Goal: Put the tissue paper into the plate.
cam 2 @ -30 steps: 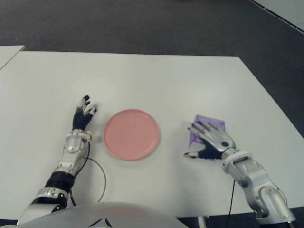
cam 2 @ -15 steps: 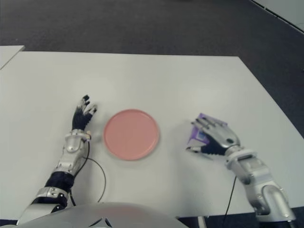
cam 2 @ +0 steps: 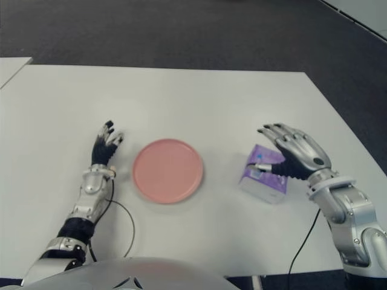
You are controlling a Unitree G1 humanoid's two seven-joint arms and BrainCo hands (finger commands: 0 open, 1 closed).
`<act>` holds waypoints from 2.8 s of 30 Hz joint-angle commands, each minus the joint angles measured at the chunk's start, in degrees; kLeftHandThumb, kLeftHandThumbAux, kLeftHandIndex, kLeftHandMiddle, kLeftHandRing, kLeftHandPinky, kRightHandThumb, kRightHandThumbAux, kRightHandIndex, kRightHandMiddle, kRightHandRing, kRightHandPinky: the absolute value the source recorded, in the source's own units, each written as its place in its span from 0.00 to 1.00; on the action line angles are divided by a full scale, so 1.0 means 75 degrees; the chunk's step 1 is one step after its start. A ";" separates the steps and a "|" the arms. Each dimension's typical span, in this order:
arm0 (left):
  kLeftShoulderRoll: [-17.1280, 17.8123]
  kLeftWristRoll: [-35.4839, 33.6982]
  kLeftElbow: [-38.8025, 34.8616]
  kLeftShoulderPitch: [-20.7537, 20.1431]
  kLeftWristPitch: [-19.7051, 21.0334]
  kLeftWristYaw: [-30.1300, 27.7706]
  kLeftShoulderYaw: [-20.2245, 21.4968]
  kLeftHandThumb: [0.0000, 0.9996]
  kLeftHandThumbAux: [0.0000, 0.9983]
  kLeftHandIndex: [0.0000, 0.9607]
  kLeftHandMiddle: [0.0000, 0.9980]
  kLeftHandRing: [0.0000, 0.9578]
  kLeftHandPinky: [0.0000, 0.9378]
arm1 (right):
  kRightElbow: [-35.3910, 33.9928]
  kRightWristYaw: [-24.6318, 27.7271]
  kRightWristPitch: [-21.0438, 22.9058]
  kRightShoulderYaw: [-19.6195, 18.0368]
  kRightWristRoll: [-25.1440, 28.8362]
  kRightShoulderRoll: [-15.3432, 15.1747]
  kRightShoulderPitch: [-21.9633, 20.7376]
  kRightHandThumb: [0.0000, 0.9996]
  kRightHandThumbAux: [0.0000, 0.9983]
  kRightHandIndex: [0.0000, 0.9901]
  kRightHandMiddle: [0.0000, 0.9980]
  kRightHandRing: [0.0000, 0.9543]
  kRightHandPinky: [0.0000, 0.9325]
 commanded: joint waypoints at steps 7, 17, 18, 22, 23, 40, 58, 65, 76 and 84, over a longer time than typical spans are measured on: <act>0.0010 0.0016 0.0014 0.0098 0.0222 -0.0049 0.0012 0.00 0.66 0.00 0.00 0.00 0.00 | 0.0360 -0.0678 -0.0668 -0.0588 0.0572 0.0123 -0.0003 0.44 0.12 0.00 0.00 0.00 0.00; 0.0022 -0.0036 0.0000 0.0110 0.0191 -0.0136 0.0012 0.00 0.67 0.00 0.00 0.00 0.00 | 0.0129 -0.1179 -0.1266 -0.1348 0.0434 0.0168 -0.0027 0.47 0.16 0.00 0.00 0.00 0.00; 0.0023 -0.0040 0.0002 0.0109 0.0190 -0.0140 0.0012 0.00 0.67 0.00 0.00 0.00 0.00 | 0.0176 -0.1257 -0.1318 -0.1354 0.0387 0.0208 0.0063 0.47 0.16 0.00 0.00 0.00 0.00; 0.0027 -0.0038 -0.0020 0.0117 0.0192 -0.0164 0.0005 0.00 0.67 0.00 0.00 0.00 0.00 | -0.0195 -0.0937 -0.0988 -0.1419 0.0462 0.0450 0.0391 0.47 0.16 0.00 0.00 0.00 0.00; 0.0026 -0.0037 -0.0027 0.0119 0.0197 -0.0170 0.0005 0.00 0.67 0.00 0.00 0.00 0.00 | 0.0001 -0.0992 -0.0977 -0.1316 0.0380 0.0522 0.0459 0.47 0.16 0.00 0.00 0.00 0.00; 0.0017 -0.0025 -0.0208 0.0176 0.0318 -0.0164 0.0010 0.00 0.67 0.00 0.00 0.00 0.00 | 0.0326 -0.0229 -0.1077 -0.0971 0.0303 0.0294 0.0929 0.44 0.09 0.00 0.00 0.00 0.00; -0.0008 -0.0055 -0.0240 0.0187 0.0335 -0.0187 0.0023 0.00 0.68 0.00 0.00 0.00 0.00 | 0.0504 -0.0235 -0.1534 -0.0580 -0.0376 0.0177 0.1240 0.39 0.08 0.00 0.00 0.00 0.00; -0.0013 -0.0034 -0.0229 0.0204 0.0277 -0.0146 0.0027 0.00 0.68 0.00 0.00 0.00 0.00 | 0.0698 -0.0410 -0.1492 -0.0248 -0.0863 0.0176 0.1149 0.40 0.07 0.00 0.00 0.00 0.00; -0.0039 0.0003 -0.0349 0.0262 0.0371 -0.0055 0.0044 0.00 0.69 0.00 0.00 0.00 0.00 | 0.0932 -0.0460 -0.1372 0.0050 -0.1370 0.0007 0.1046 0.40 0.05 0.00 0.00 0.00 0.00; -0.0035 -0.0008 -0.0375 0.0282 0.0332 -0.0100 0.0040 0.00 0.68 0.00 0.00 0.00 0.00 | 0.1061 -0.0448 -0.1298 0.0234 -0.1443 -0.0099 0.1003 0.38 0.04 0.00 0.00 0.00 0.00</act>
